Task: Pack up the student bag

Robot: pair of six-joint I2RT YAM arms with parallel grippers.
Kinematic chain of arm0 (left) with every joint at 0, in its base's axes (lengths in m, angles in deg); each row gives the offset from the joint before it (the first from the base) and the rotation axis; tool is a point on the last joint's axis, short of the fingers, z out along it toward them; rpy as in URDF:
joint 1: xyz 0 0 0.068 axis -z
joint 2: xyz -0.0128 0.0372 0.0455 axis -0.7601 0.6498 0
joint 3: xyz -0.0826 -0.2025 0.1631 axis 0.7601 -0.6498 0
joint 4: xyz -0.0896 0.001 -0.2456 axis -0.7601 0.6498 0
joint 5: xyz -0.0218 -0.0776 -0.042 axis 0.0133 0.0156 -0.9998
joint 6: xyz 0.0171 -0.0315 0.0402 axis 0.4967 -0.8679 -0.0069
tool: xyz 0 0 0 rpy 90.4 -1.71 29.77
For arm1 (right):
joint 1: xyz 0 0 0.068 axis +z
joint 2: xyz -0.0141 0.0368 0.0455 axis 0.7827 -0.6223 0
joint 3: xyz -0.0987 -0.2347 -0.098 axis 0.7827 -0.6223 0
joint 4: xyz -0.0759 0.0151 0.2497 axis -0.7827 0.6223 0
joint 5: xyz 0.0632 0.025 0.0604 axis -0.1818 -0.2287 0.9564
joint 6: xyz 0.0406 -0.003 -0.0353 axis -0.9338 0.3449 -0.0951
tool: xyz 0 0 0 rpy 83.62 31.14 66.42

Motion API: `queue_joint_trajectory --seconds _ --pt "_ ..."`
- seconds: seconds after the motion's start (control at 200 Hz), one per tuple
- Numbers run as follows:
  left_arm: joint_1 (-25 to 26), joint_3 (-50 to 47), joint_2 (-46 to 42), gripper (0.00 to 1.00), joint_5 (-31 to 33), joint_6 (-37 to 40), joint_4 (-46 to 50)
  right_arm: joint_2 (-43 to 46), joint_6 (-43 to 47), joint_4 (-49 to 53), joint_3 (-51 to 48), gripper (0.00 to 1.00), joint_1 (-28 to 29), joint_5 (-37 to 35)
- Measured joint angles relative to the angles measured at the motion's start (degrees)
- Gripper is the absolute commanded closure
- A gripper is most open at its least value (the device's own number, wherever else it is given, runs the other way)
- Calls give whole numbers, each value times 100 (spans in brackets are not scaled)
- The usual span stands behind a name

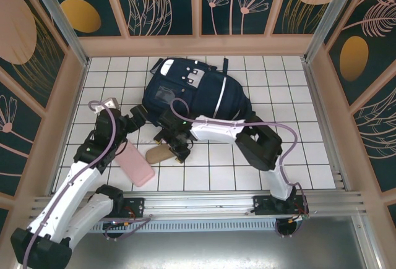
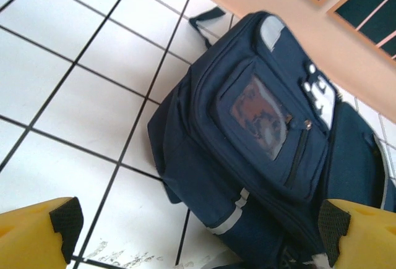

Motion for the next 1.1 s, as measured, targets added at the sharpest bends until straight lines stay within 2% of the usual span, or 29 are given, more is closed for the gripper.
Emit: queue_joint_trajectory --seconds 0.105,0.285,0.52,0.631,0.751,0.956,1.101 --pt "0 -105 -223 1 -66 44 2 -247 -109 317 352 5 -11 -48" --pt "0 -219 -195 2 -238 52 2 -595 -334 520 850 17 2 -116" --pt "0 -302 -258 2 -297 52 -4 -614 -682 710 903 34 46 -306" --pt "0 -330 -339 1 -295 52 -17 -599 -772 719 907 37 46 -354" --pt "0 -350 -348 1 -297 50 -22 -492 -793 542 726 48 44 -374" --pt "0 -372 -348 1 -299 79 -33 -223 -651 391 415 52 17 -713" --pt "0 -372 -308 2 -398 166 -66 293 -293 326 142 54 28 -1049"
